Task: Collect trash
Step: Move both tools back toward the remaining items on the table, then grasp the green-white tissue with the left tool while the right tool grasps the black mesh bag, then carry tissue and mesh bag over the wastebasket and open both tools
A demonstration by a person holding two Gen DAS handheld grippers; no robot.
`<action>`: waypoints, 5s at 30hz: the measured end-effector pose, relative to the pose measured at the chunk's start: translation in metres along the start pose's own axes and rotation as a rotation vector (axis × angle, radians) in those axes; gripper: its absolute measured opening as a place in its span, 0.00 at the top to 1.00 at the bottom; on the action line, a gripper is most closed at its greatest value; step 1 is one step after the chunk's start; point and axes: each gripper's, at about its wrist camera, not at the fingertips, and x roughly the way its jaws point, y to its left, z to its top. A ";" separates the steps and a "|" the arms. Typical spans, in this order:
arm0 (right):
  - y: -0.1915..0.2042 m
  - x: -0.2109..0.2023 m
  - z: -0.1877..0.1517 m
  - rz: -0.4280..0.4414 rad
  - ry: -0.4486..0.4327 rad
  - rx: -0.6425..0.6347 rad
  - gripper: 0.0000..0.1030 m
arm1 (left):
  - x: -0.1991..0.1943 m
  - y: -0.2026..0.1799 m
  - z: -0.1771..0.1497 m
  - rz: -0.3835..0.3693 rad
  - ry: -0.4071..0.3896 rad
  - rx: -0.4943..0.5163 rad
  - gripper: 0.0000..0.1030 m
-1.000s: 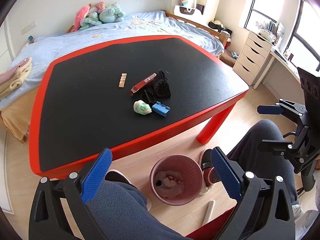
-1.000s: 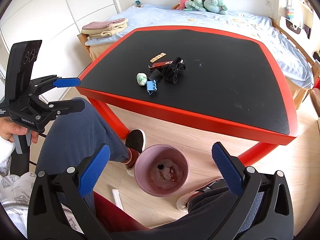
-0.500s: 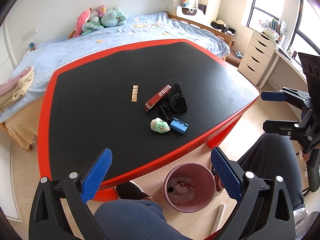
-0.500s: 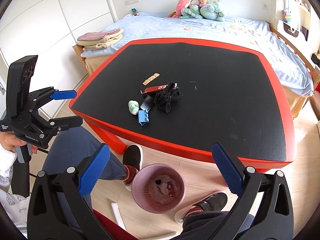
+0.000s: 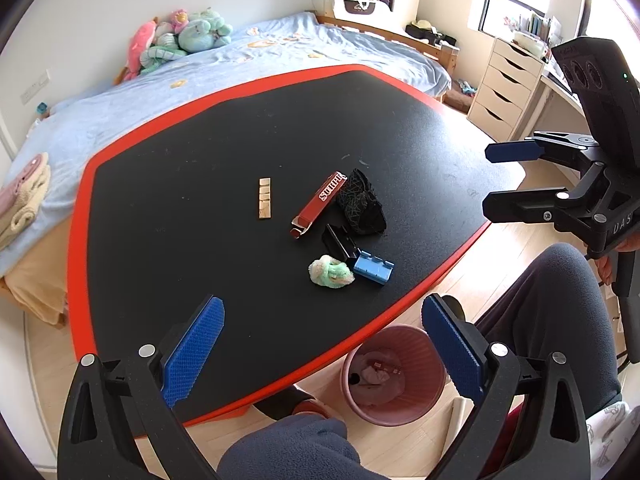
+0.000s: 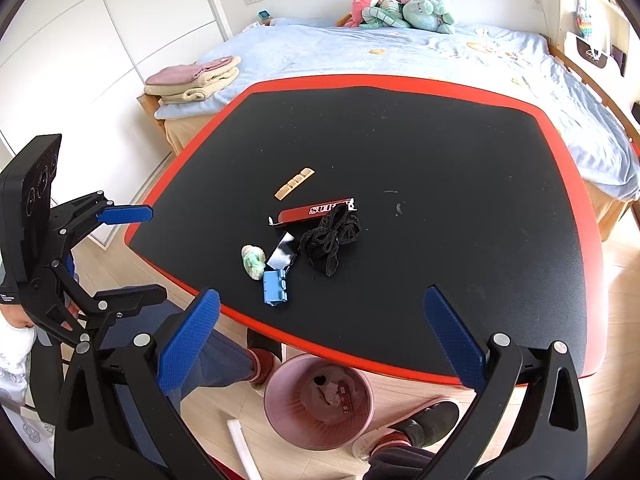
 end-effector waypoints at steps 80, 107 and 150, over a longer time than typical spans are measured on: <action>-0.005 0.035 0.019 0.060 0.025 0.030 0.77 | 0.030 0.010 0.019 -0.091 0.043 -0.019 0.68; 0.040 -0.077 -0.077 0.019 -0.026 -0.079 0.77 | -0.042 -0.044 -0.025 -0.110 -0.048 -0.043 0.68; 0.042 -0.076 -0.117 -0.013 0.002 -0.063 0.04 | -0.036 -0.059 -0.055 -0.073 -0.025 -0.067 0.08</action>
